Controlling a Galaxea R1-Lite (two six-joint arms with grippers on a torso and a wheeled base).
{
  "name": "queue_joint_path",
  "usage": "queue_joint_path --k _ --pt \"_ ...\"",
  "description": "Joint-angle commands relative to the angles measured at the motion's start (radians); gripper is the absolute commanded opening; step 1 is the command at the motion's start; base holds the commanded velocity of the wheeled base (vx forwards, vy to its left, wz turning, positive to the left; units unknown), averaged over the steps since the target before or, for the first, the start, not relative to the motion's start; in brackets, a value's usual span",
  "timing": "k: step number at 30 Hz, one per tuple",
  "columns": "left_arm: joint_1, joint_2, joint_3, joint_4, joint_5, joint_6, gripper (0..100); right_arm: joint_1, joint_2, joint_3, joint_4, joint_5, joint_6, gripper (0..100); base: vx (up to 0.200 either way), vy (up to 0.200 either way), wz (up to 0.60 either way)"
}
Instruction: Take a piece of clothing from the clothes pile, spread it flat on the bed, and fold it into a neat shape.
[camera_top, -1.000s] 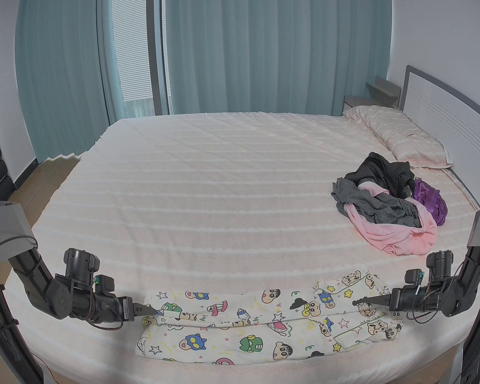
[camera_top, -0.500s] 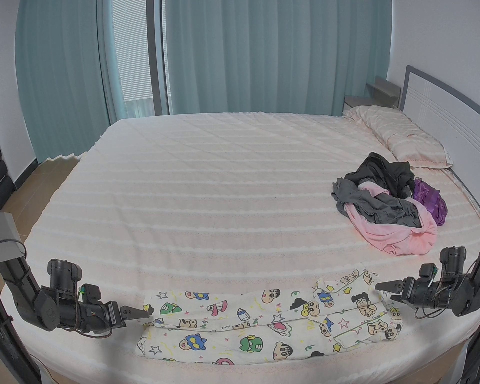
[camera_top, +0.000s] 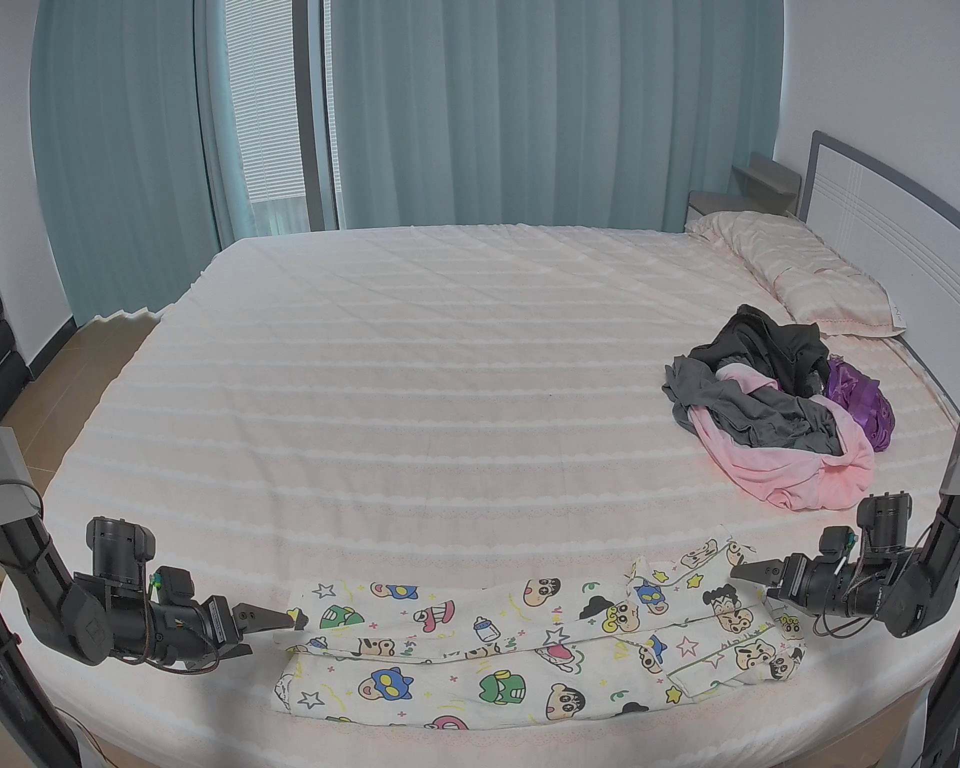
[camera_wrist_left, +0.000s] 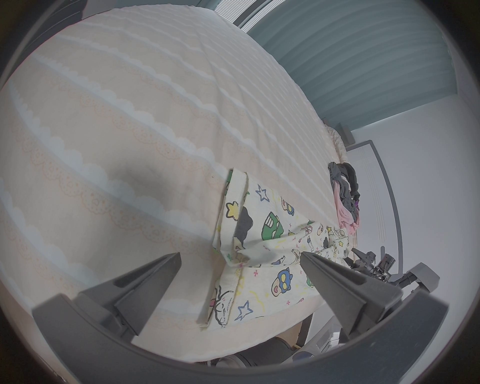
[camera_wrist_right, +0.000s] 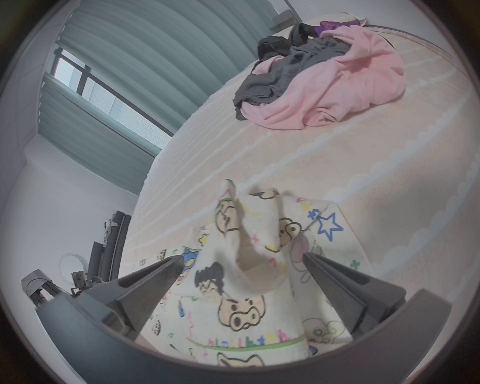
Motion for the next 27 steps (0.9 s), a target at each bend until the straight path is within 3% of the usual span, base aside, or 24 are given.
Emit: queue_joint_path --k 1,2,27 --pt "0.001 0.004 0.000 0.000 -0.001 -0.001 100 0.005 0.092 -0.022 -0.002 -0.028 -0.010 100 0.000 0.000 0.00" --pt "0.001 0.004 0.000 0.000 -0.001 -0.001 100 0.005 0.099 -0.023 -0.002 -0.028 -0.012 0 0.000 0.000 0.00" --pt "0.001 0.016 0.008 -0.002 -0.001 -0.001 100 -0.010 0.002 0.081 -0.001 -0.042 -0.063 0 0.000 0.000 0.00"
